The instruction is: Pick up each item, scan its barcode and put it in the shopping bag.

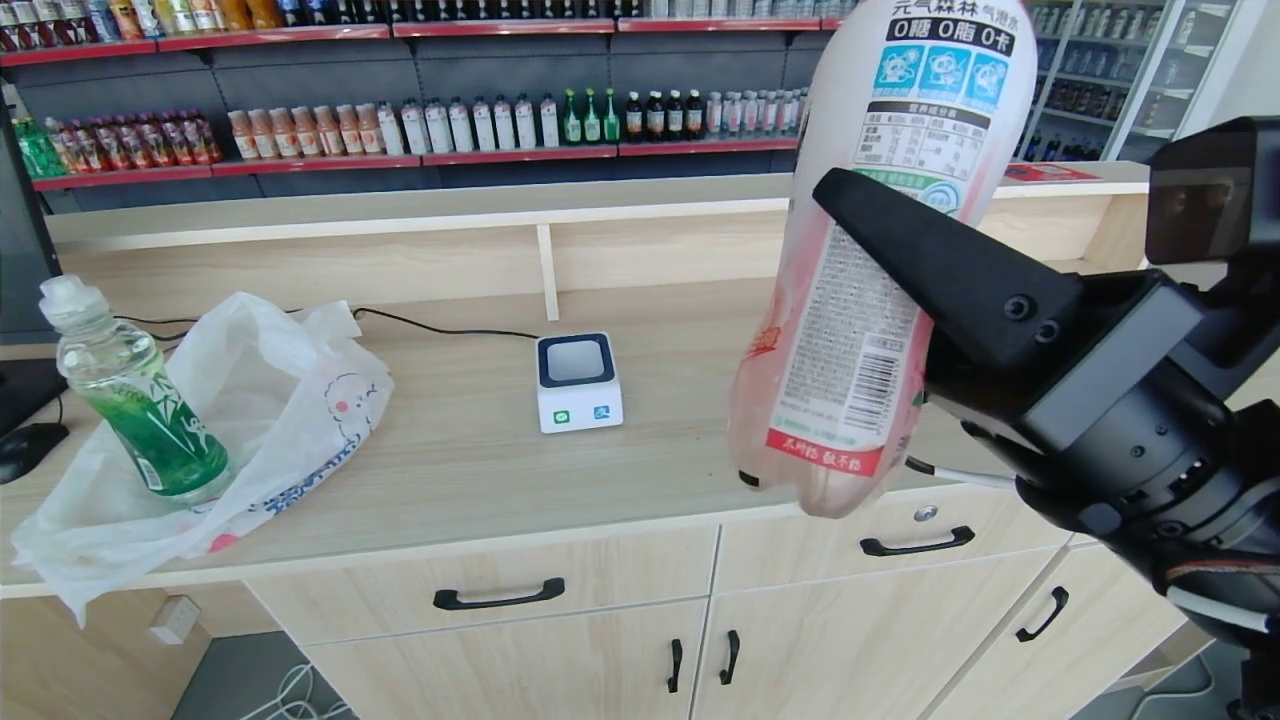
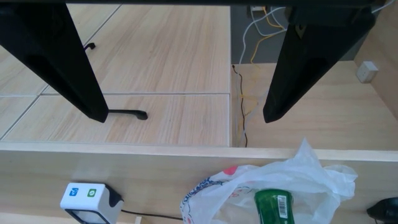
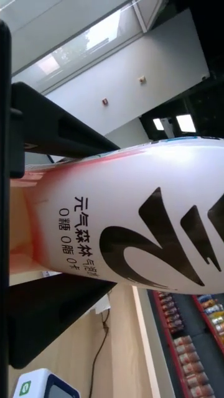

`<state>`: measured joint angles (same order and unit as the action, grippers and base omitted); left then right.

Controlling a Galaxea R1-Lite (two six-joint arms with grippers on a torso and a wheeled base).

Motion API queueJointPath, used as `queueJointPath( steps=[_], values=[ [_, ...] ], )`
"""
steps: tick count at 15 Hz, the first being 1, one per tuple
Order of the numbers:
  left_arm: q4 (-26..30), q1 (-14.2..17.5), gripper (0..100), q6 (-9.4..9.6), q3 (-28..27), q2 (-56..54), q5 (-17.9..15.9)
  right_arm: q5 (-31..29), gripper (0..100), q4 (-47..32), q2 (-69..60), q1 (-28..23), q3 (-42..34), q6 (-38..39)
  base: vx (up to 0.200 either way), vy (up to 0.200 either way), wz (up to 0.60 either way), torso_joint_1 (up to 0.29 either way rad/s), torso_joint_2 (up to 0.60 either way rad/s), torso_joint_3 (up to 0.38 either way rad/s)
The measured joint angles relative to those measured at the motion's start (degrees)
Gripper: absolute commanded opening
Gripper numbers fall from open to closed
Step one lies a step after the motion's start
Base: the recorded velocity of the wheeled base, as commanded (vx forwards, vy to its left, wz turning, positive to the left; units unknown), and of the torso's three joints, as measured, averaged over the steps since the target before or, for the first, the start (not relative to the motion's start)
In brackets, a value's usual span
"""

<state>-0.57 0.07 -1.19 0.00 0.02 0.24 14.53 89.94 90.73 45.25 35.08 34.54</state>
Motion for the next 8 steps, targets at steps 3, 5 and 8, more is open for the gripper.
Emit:
queueJointPath(
  steps=[3, 5, 8],
  values=[
    [0.0, 0.0, 100, 0.00, 0.0, 0.0, 0.0, 0.0, 0, 0.0, -0.1, -0.6, -0.2, -2.5, 0.000, 0.000, 0.00, 0.000, 0.00, 0.000],
    [0.0, 0.0, 100, 0.00, 0.0, 0.0, 0.0, 0.0, 0, 0.0, -0.2, -1.2, -1.1, -6.4, 0.000, 0.000, 0.00, 0.000, 0.00, 0.000],
    [0.0, 0.0, 100, 0.00, 0.0, 0.0, 0.0, 0.0, 0, 0.0, -0.2, -1.8, -1.2, -13.6, 0.000, 0.000, 0.00, 0.000, 0.00, 0.000]
  ],
)
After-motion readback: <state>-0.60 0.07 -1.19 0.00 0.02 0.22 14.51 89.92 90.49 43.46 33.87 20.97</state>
